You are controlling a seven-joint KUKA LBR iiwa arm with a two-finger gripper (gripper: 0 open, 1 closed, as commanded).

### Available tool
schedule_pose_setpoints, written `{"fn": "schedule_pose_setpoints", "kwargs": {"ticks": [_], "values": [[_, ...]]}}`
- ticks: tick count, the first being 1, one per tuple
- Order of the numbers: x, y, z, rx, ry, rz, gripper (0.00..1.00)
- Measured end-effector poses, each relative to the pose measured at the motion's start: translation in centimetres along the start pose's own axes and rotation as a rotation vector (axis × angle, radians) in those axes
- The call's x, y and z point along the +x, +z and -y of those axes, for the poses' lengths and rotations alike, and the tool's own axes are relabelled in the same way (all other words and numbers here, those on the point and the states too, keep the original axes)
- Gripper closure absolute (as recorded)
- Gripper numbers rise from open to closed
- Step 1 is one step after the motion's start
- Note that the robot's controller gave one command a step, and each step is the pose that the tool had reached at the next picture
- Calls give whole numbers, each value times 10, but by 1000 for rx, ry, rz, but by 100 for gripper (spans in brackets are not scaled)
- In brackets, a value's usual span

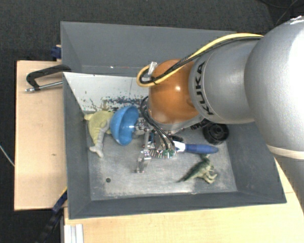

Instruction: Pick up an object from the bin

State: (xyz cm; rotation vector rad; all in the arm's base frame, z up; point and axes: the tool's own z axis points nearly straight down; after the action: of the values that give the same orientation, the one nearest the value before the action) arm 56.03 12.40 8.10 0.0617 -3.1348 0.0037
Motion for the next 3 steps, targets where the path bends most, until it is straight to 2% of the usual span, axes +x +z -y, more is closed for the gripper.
{"fn": "schedule_pose_setpoints", "kwargs": {"ticks": [1,2,3], "values": [[-1,-5,-3,-4,-3,7,100],[-1,-60,2,-5,46,16,100],[6,-149,31,-4,44,20,100]]}}
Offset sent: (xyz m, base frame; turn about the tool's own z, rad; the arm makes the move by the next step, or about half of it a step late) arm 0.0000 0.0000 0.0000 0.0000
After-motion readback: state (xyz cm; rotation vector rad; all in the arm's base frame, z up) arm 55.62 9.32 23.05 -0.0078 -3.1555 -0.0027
